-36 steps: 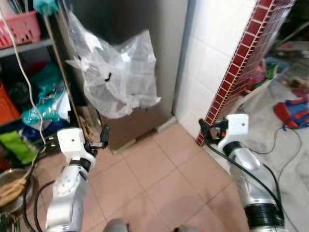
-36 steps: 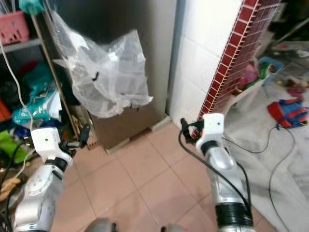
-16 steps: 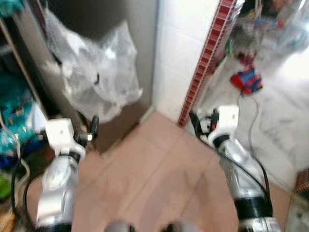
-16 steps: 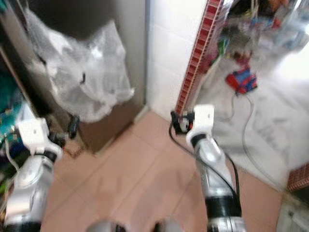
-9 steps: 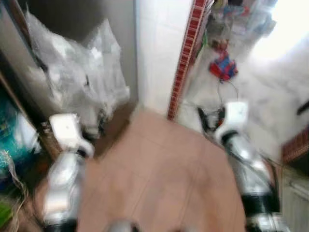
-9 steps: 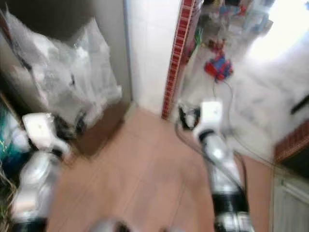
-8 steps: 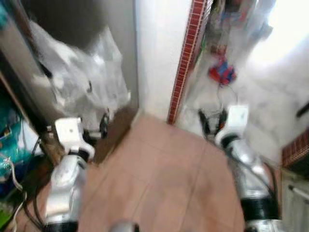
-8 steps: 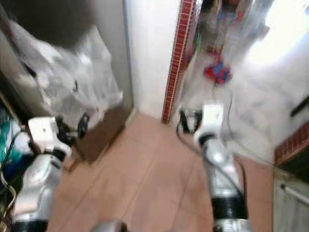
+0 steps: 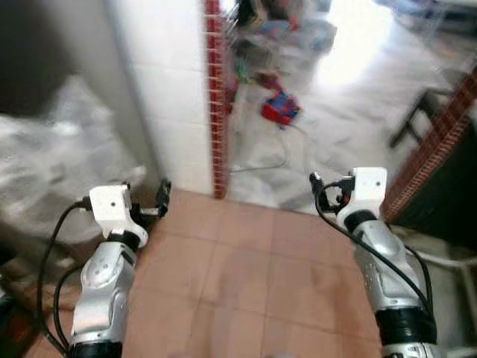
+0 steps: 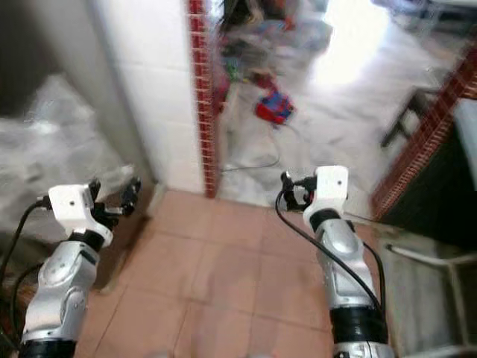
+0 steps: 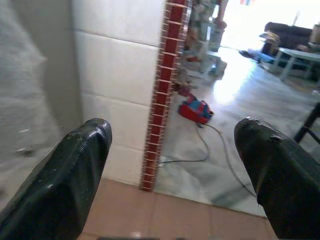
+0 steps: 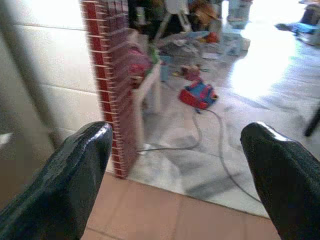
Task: Restocking fridge
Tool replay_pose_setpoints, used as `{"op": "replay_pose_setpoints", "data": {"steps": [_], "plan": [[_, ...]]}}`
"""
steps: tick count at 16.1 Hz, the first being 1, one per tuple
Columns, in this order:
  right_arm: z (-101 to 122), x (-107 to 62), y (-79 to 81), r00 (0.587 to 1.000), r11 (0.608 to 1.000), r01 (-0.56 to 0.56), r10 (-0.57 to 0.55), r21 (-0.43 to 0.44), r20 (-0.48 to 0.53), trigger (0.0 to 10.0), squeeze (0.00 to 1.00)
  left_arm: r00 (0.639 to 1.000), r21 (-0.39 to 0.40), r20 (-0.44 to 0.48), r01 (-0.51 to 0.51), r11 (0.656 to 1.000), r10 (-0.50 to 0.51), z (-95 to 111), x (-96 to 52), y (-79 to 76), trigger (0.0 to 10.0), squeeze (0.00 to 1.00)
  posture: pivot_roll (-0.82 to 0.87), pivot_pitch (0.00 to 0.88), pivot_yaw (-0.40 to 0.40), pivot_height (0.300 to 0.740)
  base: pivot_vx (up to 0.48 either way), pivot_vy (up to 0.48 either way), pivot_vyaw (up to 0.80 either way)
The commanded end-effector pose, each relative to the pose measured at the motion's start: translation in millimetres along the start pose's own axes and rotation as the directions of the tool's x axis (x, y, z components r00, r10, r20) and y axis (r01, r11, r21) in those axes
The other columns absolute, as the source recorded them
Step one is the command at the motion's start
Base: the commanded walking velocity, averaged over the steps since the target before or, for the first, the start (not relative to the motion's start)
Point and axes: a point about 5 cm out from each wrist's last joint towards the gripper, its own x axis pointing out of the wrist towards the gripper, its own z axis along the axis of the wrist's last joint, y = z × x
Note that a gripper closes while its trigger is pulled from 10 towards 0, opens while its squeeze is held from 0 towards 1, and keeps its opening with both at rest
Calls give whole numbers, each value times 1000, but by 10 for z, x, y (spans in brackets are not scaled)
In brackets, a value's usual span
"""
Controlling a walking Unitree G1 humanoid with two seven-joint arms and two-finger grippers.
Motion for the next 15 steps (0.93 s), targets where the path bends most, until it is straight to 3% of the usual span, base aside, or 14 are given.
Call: {"op": "replay_pose_setpoints", "data": {"steps": [1, 7, 11, 15], "plan": [[45, 28, 78, 1000, 1000, -18, 18, 6, 19, 10000, 0, 1000, 11, -12, -21, 1000, 21, 7, 7, 73, 10000, 0, 27, 2, -8, 740, 446, 0, -800], [25, 25, 49, 1000, 1000, 2, -2, 1, 18, 10000, 0, 1000, 16, -22, 6, 1000, -6, -19, 22, 74, 10000, 0, 48, 22, -8, 740, 335, 341, -800], [46, 0, 130, 999, 1000, -1, 2, -9, 35, 10000, 0, 999, 17, -31, 24, 1000, -23, -15, 45, 58, 10000, 0, 49, 36, 24, 740, 303, 372, -800], [89, -11, 41, 998, 999, 47, -48, 12, 46, 10000, 0, 1000, 33, -30, -1, 999, 2, -8, 70, 117, 10000, 0, 23, 25, 25, 740, 289, 385, -800]]}}
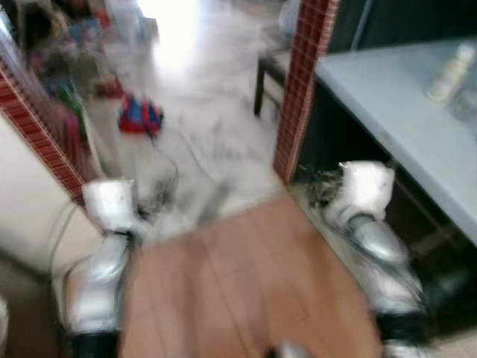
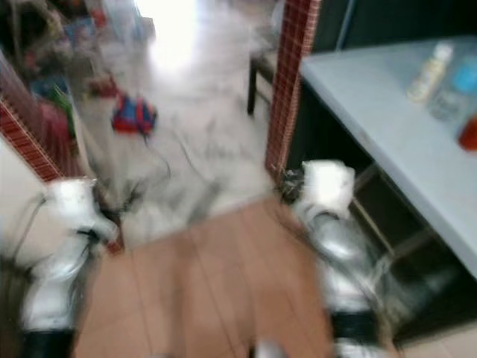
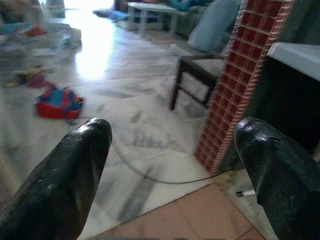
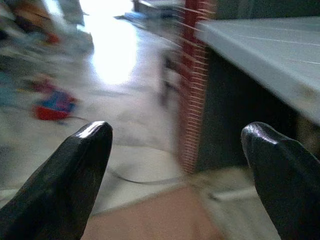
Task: Restocking fridge
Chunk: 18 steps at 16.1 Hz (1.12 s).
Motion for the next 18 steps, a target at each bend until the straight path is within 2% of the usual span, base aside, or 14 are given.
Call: {"op": "replay_pose_setpoints", "data": {"steps": [1, 6, 8, 10, 12, 16, 18], "plan": [[69, 20, 161, 998, 998, -54, 53, 13, 28, 10000, 0, 998, 30, 2, -57, 998, 57, 29, -59, 190, 10000, 0, 21, 24, 22, 740, 266, 394, -800], [79, 68, 168, 999, 999, -37, 37, 19, 40, 10000, 0, 999, 11, 16, -50, 999, 50, 25, 43, 124, 10000, 0, 10, 0, 29, 740, 254, 407, -800], [75, 80, 184, 999, 999, -34, 33, 23, 39, 10000, 0, 998, 12, 2, -57, 998, 57, -5, 47, 121, 10000, 0, 8, 0, 27, 740, 133, 126, -800], [54, 56, 209, 998, 999, -40, 39, 26, 38, 10000, 0, 997, -2, -9, -74, 997, 74, -90, -22, 130, 10000, 0, -3, 0, 12, 740, 0, 0, -800], [-15, 5, 169, 999, 999, -28, 27, 26, 19, 10000, 0, 995, -26, -11, -102, 994, 102, -157, -77, 146, 10000, 0, -4, 0, 4, 740, 0, 0, -800], [-26, 7, 194, 999, 999, -36, 36, 20, 17, 10000, 0, 995, -51, -6, -104, 993, 104, -172, -128, 112, 10000, 0, 9, 0, -13, 740, 0, 0, -800], [-19, 24, 252, 996, 996, -84, 84, 38, 22, 10000, 0, 995, -38, 6, -97, 995, 97, -167, -132, 57, 10000, 0, 46, 0, -39, 740, 0, 0, 0]]}}
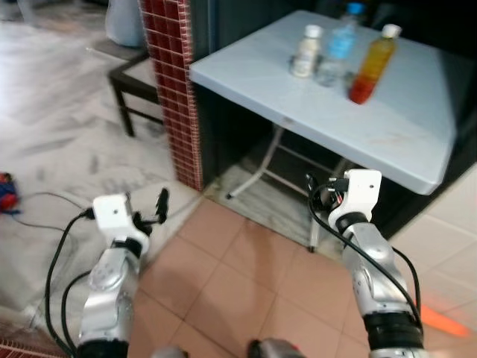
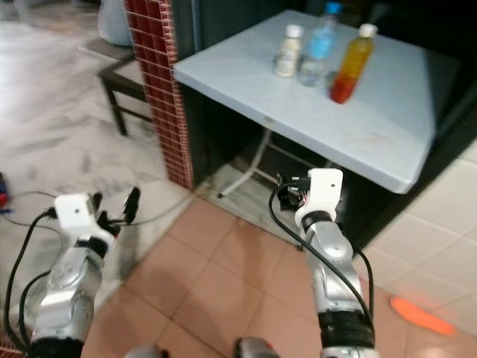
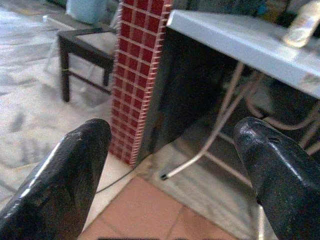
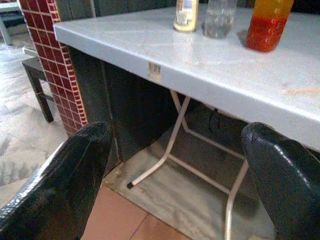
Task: Restocking fridge
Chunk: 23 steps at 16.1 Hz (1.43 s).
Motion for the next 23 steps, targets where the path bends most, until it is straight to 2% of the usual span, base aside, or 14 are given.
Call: {"op": "replay_pose_setpoints", "data": {"steps": [1, 2, 3, 5, 6, 7, 8, 11, 13, 15, 20, 23], "plan": [[-7, 20, 83, 999, 998, -52, 52, 29, 11, 10000, 0, 999, 18, 33, -5, 1000, 4, 70, -19, 3, 10000, 0, 54, 0, -41, 740, 0, 0, 0], [-101, 40, 72, 998, 999, -22, 23, 23, -61, 10000, 0, 999, 19, 34, -7, 1000, 6, 82, -35, 5, 10000, 0, 55, 0, -37, 740, 0, 0, 0], [-124, 59, 74, 996, 1000, -4, 5, 14, -84, 10000, 0, 1000, 18, 29, 11, 1000, -12, 81, -49, 12, 10000, 0, 55, 0, -35, 740, 0, 0, 0], [-93, 64, 68, 997, 998, 39, -42, -44, -69, 10000, 0, 999, 9, 33, 25, 1000, -25, 94, -68, 31, 10000, 0, 46, 1, -27, 740, 0, 0, 0], [-81, 57, 68, 997, 997, 59, -56, 59, -52, 10000, 0, 999, 11, 34, 27, 1000, -27, 110, -57, 27, 10000, 0, 36, 9, -20, 740, 0, 0, 0], [-71, 53, 43, 995, 994, 89, -86, 70, -45, 10000, 0, 999, 12, 32, 29, 1000, -29, 107, -51, 18, 10000, 0, 28, 13, -15, 740, 0, 0, 0], [-41, 40, 45, 998, 998, 53, -52, 43, -31, 10000, 0, 999, 8, 29, 23, 1000, -24, 95, -52, 9, 10000, 0, 18, 14, -9, 740, 0, 0, 0], [64, -22, 36, 998, 993, 43, -39, -110, 44, 10000, 0, 999, -10, 17, 44, 999, -44, 48, -67, -79, 10000, 0, 12, 18, -3, 740, 0, 0, 0], [20, -39, 23, 998, 994, 58, -56, -98, 20, 10000, 0, 999, -12, 20, 46, 999, -46, 60, -65, -77, 10000, 0, 15, 16, -4, 740, 0, 0, 0], [17, -32, 36, 999, 996, 47, -46, -70, 15, 10000, 0, 998, -13, 24, 50, 999, -49, 71, -70, -72, 10000, 0, 18, 20, -2, 740, 362, 0, -800], [8, -20, 13, 999, 996, 39, -38, -84, 15, 10000, 0, 998, -11, 34, 44, 999, -44, 93, -59, -72, 10000, 0, 24, 19, -7, 740, 433, 0, -800], [-7, -41, 64, 1000, 997, 19, -18, -73, 15, 10000, 0, 998, -12, 36, 47, 999, -47, 101, -45, -76, 10000, 0, 21, 14, -5, 740, 460, 0, -533]]}}
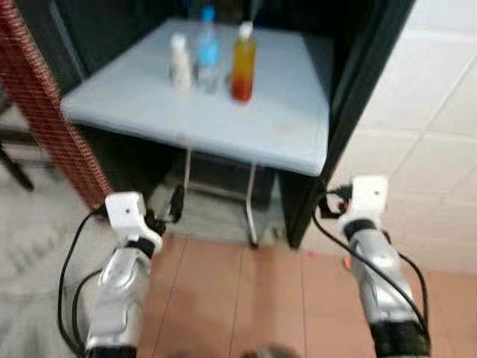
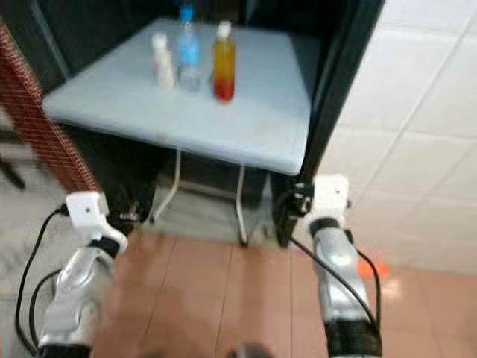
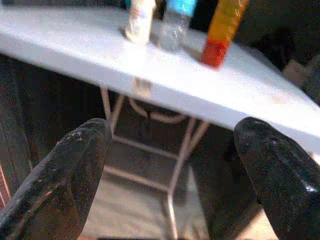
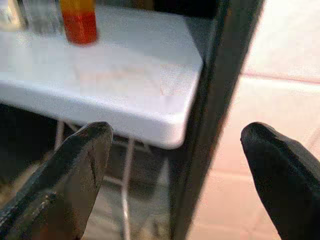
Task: Restocking fridge
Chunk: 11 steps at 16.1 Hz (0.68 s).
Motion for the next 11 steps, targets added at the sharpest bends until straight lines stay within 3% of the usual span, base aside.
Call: {"op": "replay_pose_setpoints", "data": {"steps": [1, 5, 8, 11], "plan": [[70, 34, 90, 999, 999, -32, 32, 19, 30, 10000, 0, 1000, 7, 2, -22, 1000, 22, 25, -11, 72, 10000, 0, 22, 13, -5, 740, 439, 0, 0], [34, 63, 27, 1000, 1000, -3, 3, 17, -11, 10000, 0, 1000, -6, -1, -25, 1000, 25, 34, 23, 73, 10000, 0, 20, 11, -7, 740, 360, 311, 0], [63, 64, 37, 1000, 999, 13, -12, -36, 10, 10000, 0, 1000, -7, -6, -25, 1000, 25, 20, 21, 58, 10000, 0, 19, 11, -9, 740, 305, 370, 0], [93, 60, 27, 1000, 999, -13, 14, -31, 24, 10000, 0, 999, 1, 1, -32, 999, 32, 27, 10, 66, 10000, 0, 20, 8, -8, 740, 294, 381, 0]]}}
